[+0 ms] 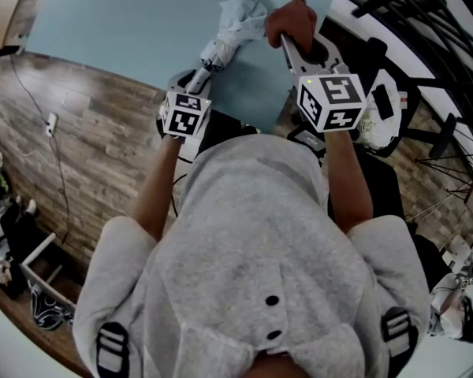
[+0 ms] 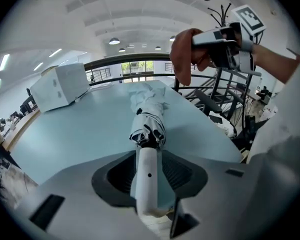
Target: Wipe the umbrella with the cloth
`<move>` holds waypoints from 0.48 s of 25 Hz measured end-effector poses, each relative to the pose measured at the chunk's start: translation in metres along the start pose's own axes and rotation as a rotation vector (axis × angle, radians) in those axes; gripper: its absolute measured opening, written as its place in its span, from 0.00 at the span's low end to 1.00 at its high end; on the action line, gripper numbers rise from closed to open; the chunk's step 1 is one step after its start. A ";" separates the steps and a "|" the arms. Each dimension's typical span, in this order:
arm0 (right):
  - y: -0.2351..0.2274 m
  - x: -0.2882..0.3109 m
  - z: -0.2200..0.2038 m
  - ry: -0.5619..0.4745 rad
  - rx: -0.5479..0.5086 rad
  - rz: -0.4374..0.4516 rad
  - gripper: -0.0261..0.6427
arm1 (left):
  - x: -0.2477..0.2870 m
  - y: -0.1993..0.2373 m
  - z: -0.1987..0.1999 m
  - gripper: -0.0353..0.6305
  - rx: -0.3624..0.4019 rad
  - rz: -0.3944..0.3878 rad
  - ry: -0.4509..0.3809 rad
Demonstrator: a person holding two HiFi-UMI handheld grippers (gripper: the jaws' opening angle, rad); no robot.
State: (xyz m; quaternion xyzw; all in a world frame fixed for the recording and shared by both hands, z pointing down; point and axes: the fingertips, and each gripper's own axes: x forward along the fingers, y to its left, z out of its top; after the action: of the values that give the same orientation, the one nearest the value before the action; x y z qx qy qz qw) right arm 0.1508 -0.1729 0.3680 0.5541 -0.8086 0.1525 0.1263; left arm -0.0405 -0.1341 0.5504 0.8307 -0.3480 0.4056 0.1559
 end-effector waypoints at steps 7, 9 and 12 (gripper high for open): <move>-0.005 0.022 -0.004 0.029 -0.010 -0.019 0.16 | 0.025 0.007 -0.011 0.29 -0.010 -0.018 0.065; -0.005 0.028 -0.007 0.041 -0.020 -0.021 0.16 | 0.030 0.007 -0.014 0.29 -0.019 -0.022 0.073; -0.008 0.037 -0.011 0.058 -0.033 -0.031 0.16 | 0.034 0.006 -0.018 0.29 -0.014 -0.029 0.085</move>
State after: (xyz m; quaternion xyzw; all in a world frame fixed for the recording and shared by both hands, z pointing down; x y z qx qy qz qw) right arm 0.1451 -0.2034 0.3925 0.5598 -0.7983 0.1532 0.1611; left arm -0.0399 -0.1441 0.5879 0.8167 -0.3317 0.4358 0.1821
